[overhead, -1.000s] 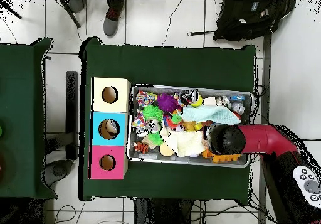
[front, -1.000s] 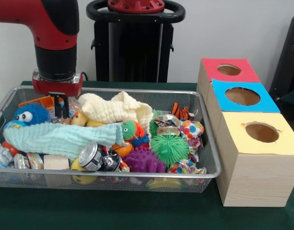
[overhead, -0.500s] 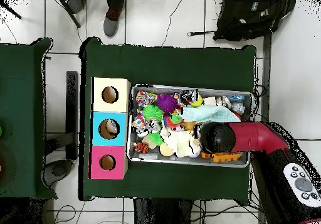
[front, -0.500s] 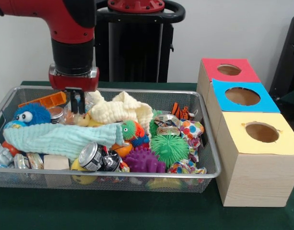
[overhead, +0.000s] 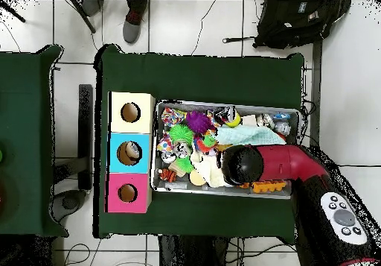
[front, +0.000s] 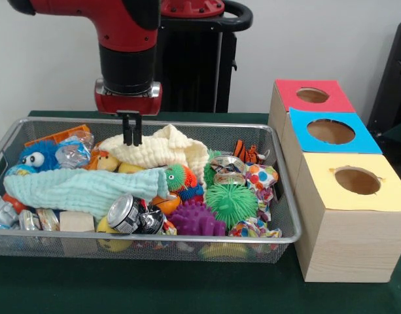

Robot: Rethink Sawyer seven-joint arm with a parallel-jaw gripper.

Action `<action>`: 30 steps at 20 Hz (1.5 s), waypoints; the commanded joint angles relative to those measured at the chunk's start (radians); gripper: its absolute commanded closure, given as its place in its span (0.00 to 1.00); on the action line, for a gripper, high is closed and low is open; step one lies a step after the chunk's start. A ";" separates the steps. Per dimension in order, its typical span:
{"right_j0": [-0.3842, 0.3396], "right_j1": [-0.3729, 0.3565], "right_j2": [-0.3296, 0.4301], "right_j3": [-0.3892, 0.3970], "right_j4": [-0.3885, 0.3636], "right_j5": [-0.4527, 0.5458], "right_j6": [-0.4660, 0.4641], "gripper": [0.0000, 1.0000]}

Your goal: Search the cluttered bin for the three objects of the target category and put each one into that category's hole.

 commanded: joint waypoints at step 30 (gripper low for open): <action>-0.008 0.113 -0.012 -0.092 0.092 0.160 -0.136 1.00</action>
